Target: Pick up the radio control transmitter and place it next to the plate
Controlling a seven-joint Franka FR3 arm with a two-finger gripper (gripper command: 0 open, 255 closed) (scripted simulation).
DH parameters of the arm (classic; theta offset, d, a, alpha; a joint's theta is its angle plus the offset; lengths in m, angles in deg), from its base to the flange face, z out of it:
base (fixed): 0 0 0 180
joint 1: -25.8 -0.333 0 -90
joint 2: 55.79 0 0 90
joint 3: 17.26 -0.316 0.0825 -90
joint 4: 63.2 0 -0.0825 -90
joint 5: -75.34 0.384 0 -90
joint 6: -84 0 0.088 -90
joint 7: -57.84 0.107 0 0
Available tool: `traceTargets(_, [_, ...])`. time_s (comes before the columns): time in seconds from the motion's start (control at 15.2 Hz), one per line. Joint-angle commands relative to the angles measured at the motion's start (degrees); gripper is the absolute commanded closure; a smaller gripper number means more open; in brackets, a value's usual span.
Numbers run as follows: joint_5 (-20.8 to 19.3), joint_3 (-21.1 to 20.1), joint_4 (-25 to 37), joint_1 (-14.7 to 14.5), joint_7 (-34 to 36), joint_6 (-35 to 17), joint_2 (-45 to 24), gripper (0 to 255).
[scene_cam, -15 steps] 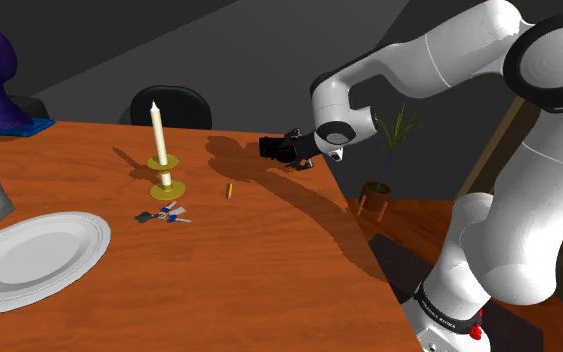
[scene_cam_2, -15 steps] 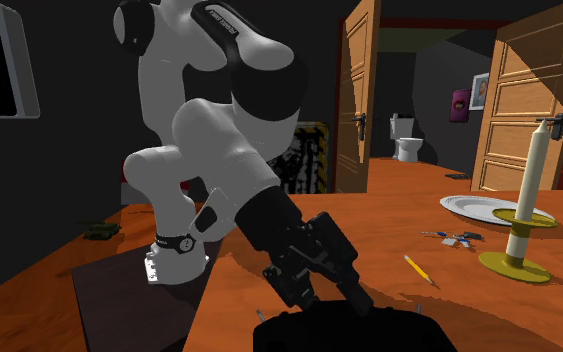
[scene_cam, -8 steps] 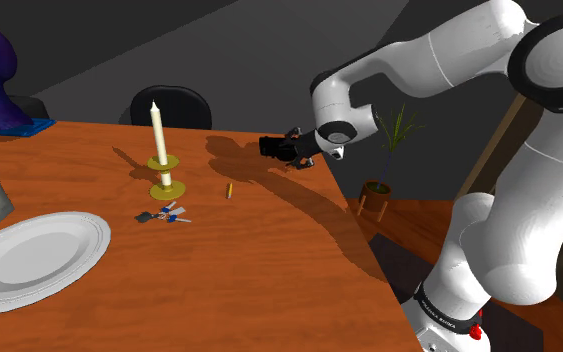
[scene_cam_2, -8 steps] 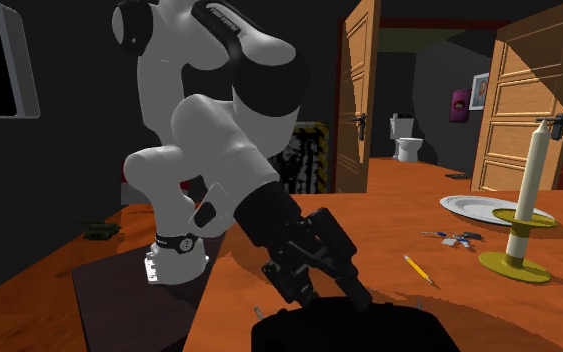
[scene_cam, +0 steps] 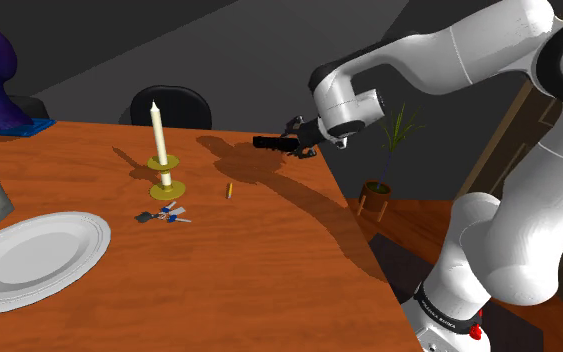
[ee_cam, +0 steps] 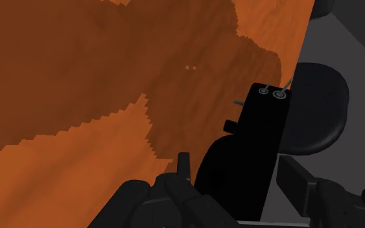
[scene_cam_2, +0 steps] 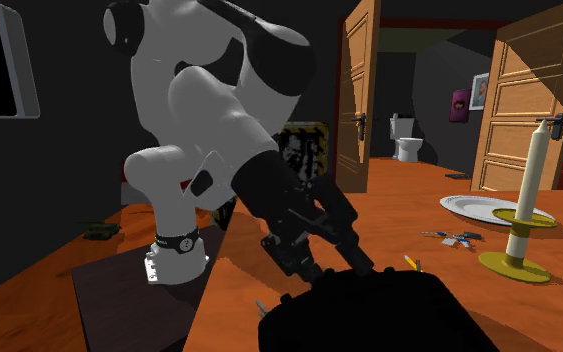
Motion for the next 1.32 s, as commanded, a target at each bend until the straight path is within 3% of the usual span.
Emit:
traceTargets(0.0, [-6.98,-0.26,-0.73,-0.07,6.82,-0.61,1.3,255])
traceTargets(0.26, [-21.79,-2.57,-2.9,2.5,21.09,-0.8,3.99,255])
traceTargets(0.59, [-37.03,-8.69,-4.4,10.11,35.86,1.19,6.66,255])
traceTargets(0.92, [-46.9,-14.14,-4.24,17.2,45.57,4.4,8.87,255])
traceTargets(1.06, [-48.61,-15.19,-4.04,18.59,47.27,5.22,9.34,255])
traceTargets(1.25, [-52.05,-21.82,-7.73,21.03,54.54,3.0,12.0,255])
